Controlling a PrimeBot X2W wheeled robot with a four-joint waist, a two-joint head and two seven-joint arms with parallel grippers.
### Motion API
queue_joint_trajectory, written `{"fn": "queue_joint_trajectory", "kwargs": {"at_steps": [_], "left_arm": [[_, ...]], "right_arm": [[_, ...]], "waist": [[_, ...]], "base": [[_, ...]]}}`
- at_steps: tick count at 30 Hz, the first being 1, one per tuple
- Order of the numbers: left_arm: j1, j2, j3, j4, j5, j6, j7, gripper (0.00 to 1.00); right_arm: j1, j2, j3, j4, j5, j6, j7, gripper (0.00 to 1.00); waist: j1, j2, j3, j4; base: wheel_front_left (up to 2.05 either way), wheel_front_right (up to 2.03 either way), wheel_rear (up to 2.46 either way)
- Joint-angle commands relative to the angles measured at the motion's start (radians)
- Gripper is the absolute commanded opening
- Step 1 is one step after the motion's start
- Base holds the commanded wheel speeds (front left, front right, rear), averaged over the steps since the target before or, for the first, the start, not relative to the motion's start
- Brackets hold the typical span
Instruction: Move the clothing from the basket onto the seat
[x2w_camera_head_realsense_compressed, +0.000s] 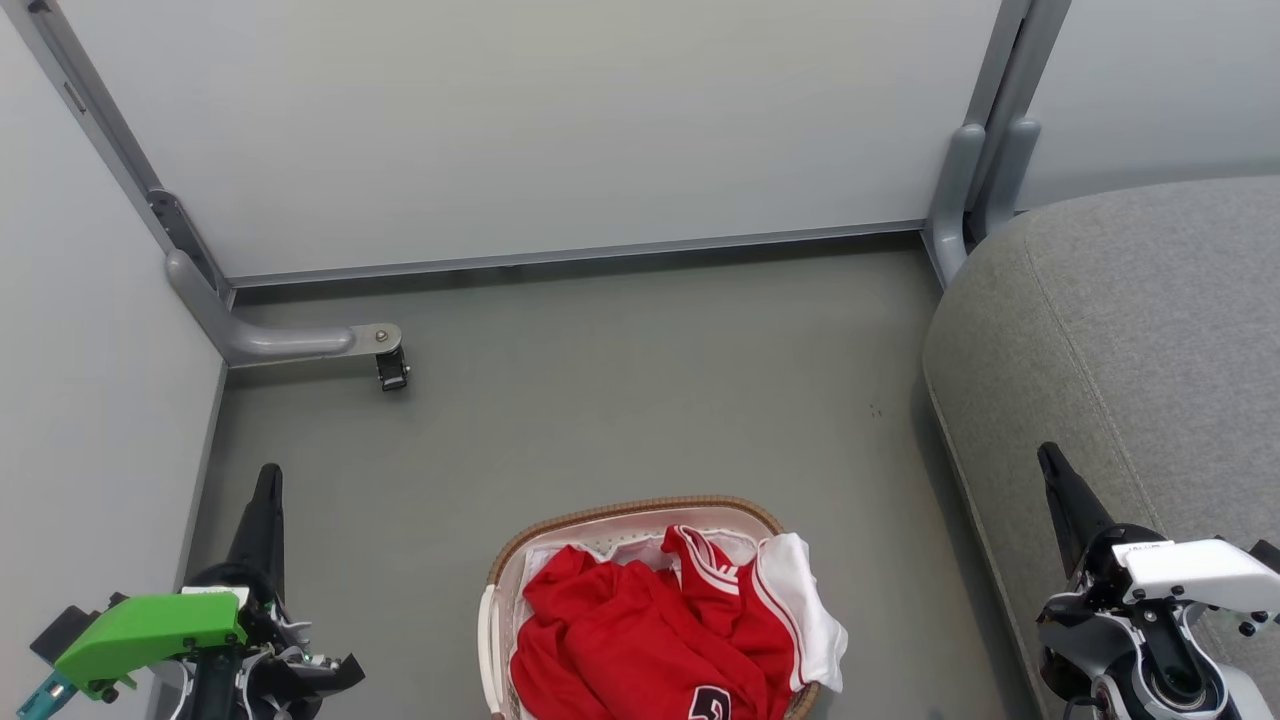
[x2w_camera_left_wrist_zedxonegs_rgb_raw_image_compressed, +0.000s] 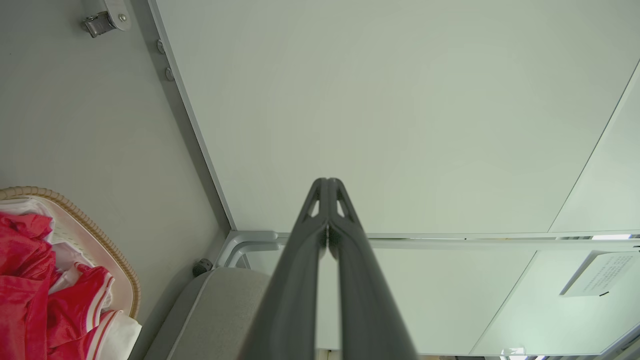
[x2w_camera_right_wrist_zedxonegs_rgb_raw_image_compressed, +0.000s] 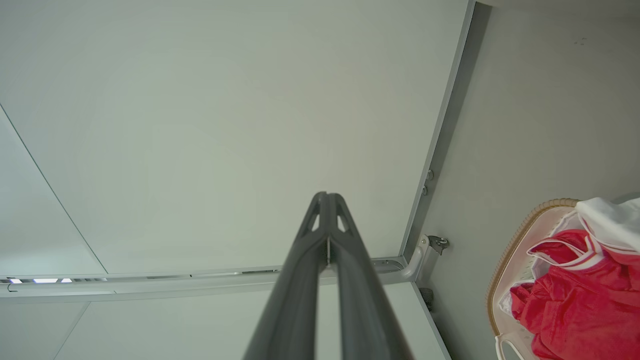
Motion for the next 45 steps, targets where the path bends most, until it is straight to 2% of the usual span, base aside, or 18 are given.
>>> {"fn": "queue_joint_trajectory", "kwargs": {"at_steps": [1, 45], "left_arm": [[-0.011, 0.006, 0.001, -0.001, -0.003, 0.002, 0.002, 0.00], [-0.011, 0.006, 0.001, -0.001, -0.003, 0.002, 0.002, 0.00]], "right_arm": [[0.011, -0.006, -0.001, -0.003, 0.004, 0.000, 0.001, 0.00], [0.012, -0.006, -0.001, -0.003, 0.004, 0.000, 0.001, 0.00]], "waist": [[0.0000, 0.0000, 0.000, 0.000], [0.0000, 0.0000, 0.000, 0.000]], "base": [[0.00, 0.00, 0.00], [0.00, 0.00, 0.00]]}}
